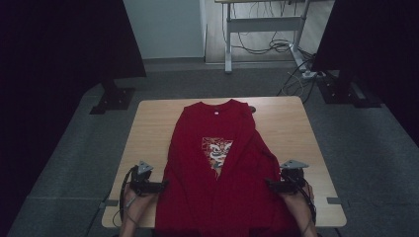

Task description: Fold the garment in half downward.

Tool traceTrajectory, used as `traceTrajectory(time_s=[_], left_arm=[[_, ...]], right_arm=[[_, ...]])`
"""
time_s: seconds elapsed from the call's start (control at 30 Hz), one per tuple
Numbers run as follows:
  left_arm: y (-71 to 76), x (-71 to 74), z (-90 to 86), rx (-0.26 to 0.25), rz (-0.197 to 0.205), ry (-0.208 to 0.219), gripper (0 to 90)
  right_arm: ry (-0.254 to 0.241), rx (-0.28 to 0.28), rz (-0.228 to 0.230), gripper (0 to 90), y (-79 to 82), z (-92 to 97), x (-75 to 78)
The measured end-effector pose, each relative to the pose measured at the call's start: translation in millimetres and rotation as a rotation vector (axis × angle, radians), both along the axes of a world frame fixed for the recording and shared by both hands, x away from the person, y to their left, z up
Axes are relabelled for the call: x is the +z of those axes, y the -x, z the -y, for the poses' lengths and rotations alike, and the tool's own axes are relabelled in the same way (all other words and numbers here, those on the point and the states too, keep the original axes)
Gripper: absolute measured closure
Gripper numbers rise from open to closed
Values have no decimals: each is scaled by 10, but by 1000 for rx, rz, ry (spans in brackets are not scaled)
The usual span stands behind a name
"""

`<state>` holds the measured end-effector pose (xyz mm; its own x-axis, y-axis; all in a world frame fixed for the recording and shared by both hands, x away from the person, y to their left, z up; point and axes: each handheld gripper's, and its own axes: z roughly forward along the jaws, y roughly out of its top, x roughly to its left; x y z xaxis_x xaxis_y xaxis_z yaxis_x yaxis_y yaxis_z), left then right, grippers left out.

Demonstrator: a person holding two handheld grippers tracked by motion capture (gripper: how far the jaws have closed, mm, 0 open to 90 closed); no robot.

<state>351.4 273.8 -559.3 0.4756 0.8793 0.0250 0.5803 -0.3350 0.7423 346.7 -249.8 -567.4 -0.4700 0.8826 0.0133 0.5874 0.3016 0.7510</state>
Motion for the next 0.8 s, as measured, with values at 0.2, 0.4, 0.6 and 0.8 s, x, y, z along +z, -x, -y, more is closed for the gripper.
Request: traceTrajectory(time_s=[0.2,0.4,0.6,0.8], left_arm=[[-2,-2,-12,6,-2,1,53],[-5,-1,-38,17,-2,3,49],[15,33,-83,10,22,49,72],[-82,25,44,18,25,29,112]], right_arm=[[-12,-108,1,75,20,375,-5],[-28,-210,-2,81,111,727,-10],[-28,-215,-1,85,132,739,-9],[-43,-135,52,93,28,399,68]])
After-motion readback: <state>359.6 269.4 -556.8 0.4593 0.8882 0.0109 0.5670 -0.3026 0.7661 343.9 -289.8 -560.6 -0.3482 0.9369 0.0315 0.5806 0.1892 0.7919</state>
